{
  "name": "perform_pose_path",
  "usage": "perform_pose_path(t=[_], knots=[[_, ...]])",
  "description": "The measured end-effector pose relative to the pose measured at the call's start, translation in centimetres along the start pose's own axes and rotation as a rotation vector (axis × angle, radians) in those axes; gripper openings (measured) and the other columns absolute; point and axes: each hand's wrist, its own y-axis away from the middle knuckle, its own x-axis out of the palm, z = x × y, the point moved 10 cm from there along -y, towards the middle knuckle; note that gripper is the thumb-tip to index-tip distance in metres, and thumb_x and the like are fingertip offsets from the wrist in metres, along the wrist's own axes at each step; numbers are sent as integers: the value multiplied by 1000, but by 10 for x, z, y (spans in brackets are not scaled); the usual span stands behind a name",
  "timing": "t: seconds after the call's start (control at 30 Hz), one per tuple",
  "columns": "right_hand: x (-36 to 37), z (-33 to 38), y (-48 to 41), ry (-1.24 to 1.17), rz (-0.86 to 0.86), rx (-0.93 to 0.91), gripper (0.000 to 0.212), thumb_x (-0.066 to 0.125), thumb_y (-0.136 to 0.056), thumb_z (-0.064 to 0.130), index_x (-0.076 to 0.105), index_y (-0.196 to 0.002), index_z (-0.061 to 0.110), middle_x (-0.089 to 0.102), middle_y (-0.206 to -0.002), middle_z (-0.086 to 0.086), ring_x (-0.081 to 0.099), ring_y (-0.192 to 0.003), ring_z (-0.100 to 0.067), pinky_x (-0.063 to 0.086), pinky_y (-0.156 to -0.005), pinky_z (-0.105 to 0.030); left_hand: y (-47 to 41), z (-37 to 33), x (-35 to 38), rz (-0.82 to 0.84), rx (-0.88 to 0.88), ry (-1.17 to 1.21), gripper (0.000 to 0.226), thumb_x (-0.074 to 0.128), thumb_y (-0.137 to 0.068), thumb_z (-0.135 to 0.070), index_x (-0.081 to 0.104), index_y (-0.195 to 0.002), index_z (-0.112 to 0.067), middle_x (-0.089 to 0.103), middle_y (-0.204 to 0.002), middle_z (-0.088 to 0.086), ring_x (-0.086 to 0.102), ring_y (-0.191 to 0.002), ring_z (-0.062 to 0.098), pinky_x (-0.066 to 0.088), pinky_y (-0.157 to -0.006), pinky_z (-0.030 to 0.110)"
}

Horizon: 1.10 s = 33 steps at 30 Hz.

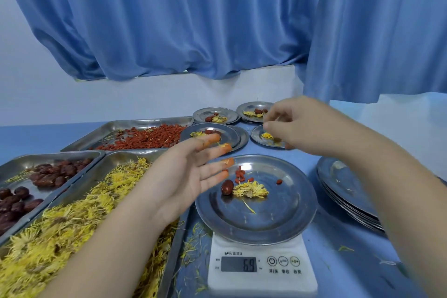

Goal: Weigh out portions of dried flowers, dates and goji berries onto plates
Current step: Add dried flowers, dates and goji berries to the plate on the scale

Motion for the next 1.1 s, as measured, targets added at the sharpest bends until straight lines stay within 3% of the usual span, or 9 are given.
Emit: perform_pose_path(t=[0.2, 0.3, 0.37, 0.5, 0.7, 0.93, 1.1], knots=[[31, -36, 85, -107, -4, 80, 9, 59, -86, 28, 62, -78, 32, 59, -60, 16, 52, -53, -1, 36, -48, -14, 20, 7, -9, -24, 11, 109, 31, 46, -96, -20, 59, -124, -15, 71, -117, 11, 68, -105, 33, 52, -87, 43], [32, -55, 115, -206, -84, 125, 16, 60, -87, 24, 59, -73, 33, 58, -58, 7, 49, -50, -5, 39, -48, -14, 26, 13, -8, -11, 25, 164, 33, 46, -95, -21, 58, -125, -14, 70, -119, 13, 68, -106, 35, 50, -88, 44], [40, -66, 125, -278, -80, 187, 20, 60, -88, 22, 57, -71, 30, 58, -55, 1, 51, -50, -10, 44, -51, -20, 30, 17, -8, -17, 37, 185, 33, 46, -95, -20, 57, -125, -12, 70, -118, 14, 67, -106, 36, 49, -91, 45], [55, -72, 127, -282, -42, 273, 18, 60, -89, 26, 53, -74, 21, 64, -58, -4, 52, -42, -3, 41, -53, -25, 35, 19, -13, -61, 85, 169, 29, 44, -98, -16, 59, -122, -10, 71, -115, 14, 68, -106, 33, 51, -90, 42], [61, -70, 128, -299, -43, 277, 17, 60, -90, 27, 52, -77, 20, 62, -56, -6, 52, -42, -5, 41, -47, -17, 37, 15, -19, -134, 168, 38, 25, 45, -97, -6, 63, -114, -5, 73, -105, 16, 71, -99, 30, 60, -80, 36], [55, -65, 125, -255, -98, 182, 14, 61, -88, 27, 55, -76, 30, 53, -50, 6, 59, -60, -23, 49, -62, -35, 26, 9, 1, -89, 159, -236, 22, 46, -98, -7, 65, -109, -9, 76, -95, 9, 73, -93, 25, 57, -84, 36], [50, -63, 124, -225, -119, 113, 13, 60, -87, 29, 54, -77, 35, 53, -51, 10, 50, -50, -8, 40, -50, -16, -10, -16, 31, -57, 203, -547, 16, 54, -95, -11, 68, -101, -16, 74, -97, 9, 72, -94, 26, 57, -87, 36]])
